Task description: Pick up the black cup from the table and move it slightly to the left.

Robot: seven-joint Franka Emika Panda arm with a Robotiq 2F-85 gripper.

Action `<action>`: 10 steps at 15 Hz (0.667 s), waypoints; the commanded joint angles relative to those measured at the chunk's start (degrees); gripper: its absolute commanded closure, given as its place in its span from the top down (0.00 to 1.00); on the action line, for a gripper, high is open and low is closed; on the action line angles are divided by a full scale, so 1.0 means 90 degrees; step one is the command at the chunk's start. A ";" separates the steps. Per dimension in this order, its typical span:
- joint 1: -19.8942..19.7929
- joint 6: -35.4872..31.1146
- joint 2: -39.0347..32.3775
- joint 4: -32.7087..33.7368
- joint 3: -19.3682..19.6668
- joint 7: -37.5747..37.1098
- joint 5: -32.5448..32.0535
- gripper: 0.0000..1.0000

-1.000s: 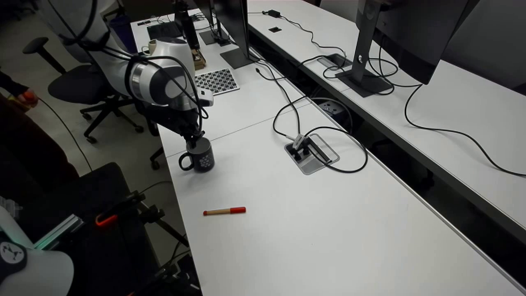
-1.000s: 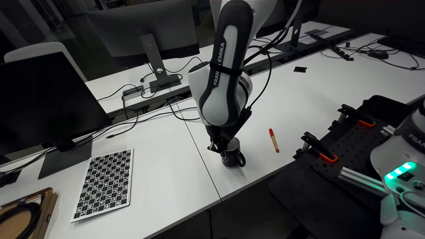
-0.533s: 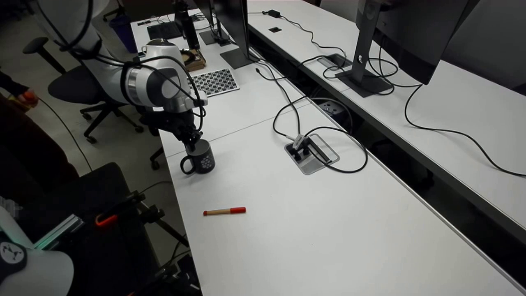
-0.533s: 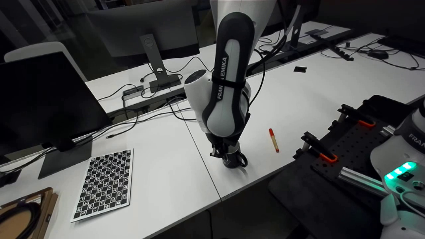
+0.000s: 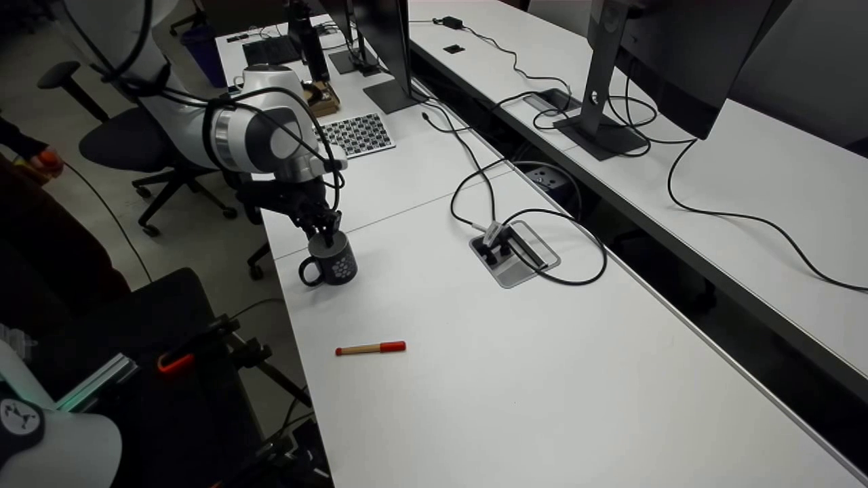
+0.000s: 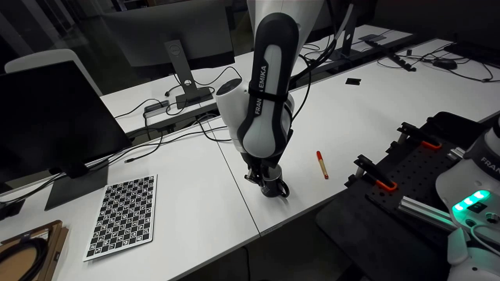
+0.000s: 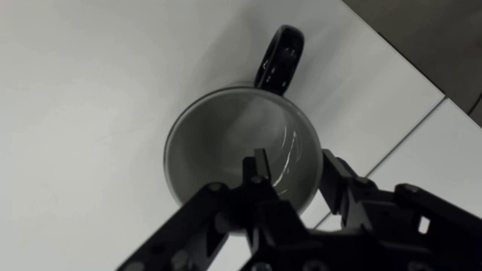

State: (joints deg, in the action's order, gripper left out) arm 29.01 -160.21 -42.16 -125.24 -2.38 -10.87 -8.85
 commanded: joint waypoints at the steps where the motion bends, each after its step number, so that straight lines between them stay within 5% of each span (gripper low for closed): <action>1: 0.0194 -0.0117 0.0382 -0.0218 0.0347 -0.0240 -0.0223 0.71; 5: 0.0301 -0.0090 0.0844 -0.0416 0.0631 -0.0374 -0.0400 0.99; 10: 0.0283 -0.0155 0.1393 -0.0666 0.0743 -0.0484 -0.0620 1.00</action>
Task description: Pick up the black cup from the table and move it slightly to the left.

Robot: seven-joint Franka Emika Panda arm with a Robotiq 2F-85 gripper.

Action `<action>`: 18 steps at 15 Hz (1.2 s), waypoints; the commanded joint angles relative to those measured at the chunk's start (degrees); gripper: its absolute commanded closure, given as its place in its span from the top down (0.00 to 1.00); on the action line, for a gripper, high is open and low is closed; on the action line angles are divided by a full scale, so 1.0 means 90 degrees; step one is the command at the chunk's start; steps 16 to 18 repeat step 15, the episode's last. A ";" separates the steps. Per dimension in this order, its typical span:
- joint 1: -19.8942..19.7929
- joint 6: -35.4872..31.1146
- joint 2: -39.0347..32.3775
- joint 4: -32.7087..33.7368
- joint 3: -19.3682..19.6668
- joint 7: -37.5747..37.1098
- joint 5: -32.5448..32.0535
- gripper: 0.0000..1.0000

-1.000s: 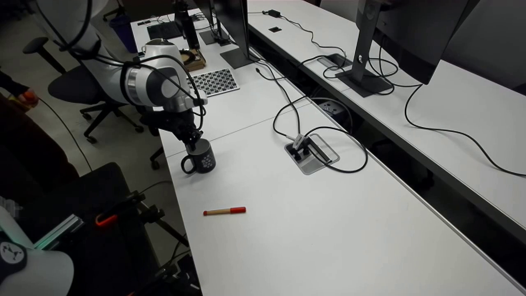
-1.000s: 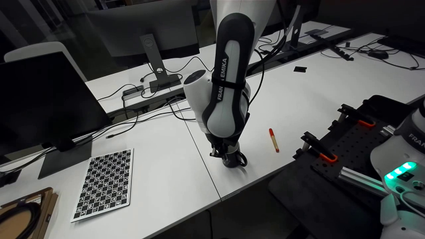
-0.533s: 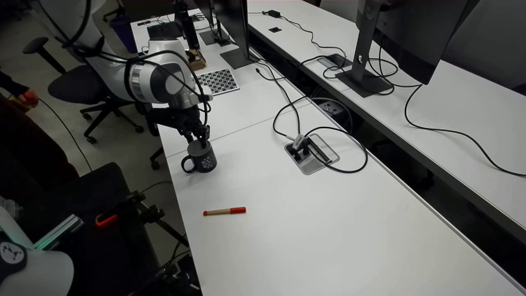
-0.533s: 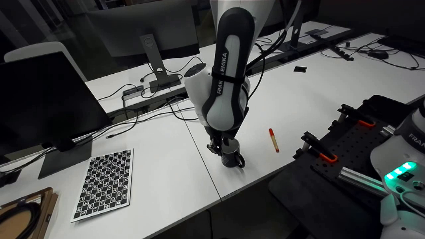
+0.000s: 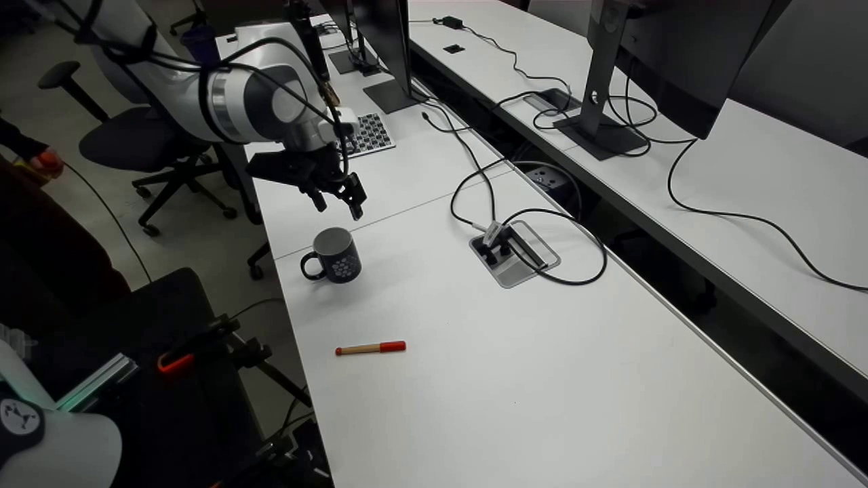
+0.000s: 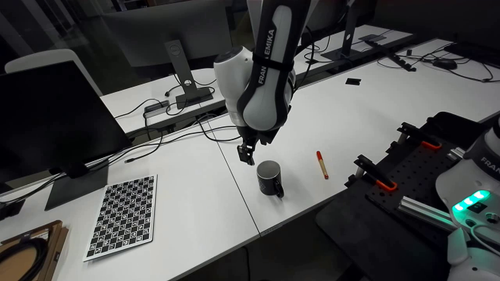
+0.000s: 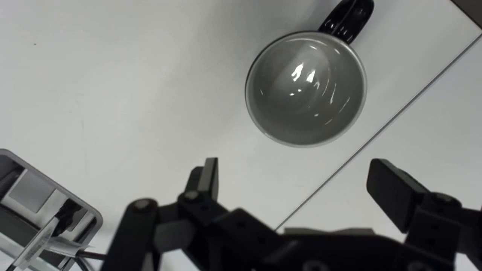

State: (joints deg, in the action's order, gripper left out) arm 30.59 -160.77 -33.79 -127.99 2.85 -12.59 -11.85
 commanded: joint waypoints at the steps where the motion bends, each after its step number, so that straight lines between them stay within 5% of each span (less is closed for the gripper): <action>1: 0.0120 -0.0095 0.0559 -0.0392 0.0222 -0.0357 -0.0358 1.00; 7: 0.0204 -0.0180 0.1017 -0.0442 0.0596 -0.0924 -0.0946 1.00; 8: -0.0060 -0.0042 0.0756 -0.0216 0.0302 -0.0658 -0.0764 1.00; 18: -0.0016 -0.0049 0.0892 -0.0270 0.0373 -0.0803 -0.0885 1.00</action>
